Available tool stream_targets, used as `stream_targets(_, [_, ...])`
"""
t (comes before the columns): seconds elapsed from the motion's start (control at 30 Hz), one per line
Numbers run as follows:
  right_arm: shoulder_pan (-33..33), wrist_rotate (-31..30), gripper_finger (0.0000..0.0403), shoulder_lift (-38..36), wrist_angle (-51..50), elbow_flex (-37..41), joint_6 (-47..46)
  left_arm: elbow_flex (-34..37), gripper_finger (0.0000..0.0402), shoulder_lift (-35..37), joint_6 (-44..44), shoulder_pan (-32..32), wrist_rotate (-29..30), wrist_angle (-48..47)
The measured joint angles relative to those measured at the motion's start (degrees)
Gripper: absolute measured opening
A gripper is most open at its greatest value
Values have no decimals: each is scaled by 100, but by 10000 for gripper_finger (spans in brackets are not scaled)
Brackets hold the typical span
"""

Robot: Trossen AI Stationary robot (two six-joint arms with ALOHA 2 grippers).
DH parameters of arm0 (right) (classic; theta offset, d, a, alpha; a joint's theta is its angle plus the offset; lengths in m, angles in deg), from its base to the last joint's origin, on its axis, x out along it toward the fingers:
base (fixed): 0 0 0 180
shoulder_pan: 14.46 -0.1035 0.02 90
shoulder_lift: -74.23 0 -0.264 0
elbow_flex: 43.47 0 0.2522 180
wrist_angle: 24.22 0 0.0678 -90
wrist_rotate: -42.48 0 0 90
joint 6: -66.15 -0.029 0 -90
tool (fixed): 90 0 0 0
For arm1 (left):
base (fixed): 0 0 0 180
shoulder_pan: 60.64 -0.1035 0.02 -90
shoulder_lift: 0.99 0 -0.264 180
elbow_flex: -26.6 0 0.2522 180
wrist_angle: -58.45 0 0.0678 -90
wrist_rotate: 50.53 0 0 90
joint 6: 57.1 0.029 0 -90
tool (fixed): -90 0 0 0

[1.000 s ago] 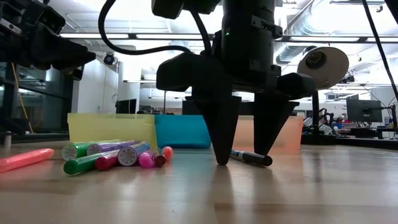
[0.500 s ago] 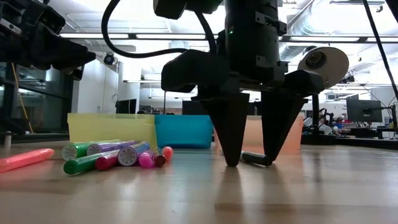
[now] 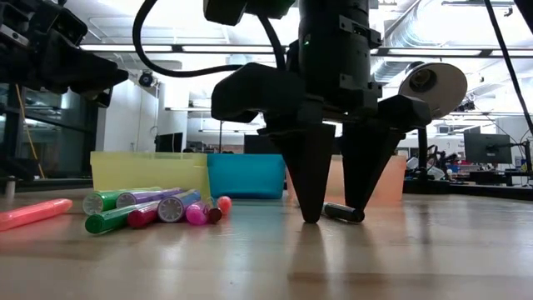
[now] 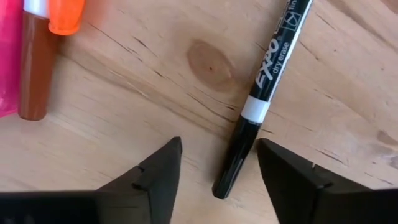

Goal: Pick & Place Markers
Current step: Put the black dry erase marker into the yellow bin

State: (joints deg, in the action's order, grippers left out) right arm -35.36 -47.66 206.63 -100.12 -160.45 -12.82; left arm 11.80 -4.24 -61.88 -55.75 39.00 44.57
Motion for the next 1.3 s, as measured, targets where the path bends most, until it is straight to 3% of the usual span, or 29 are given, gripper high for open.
stream_targets(0.3, [9,-16,130,-2,-39,0,15,-1,104,-2,0,0,0,0])
stream_targets(0.93, [13,-80,24,-2,-124,2,194,-1,104,-1,0,0,0,0])
stream_targets(1.3, [7,-294,20,-2,-121,4,599,0,104,-2,0,0,0,0])
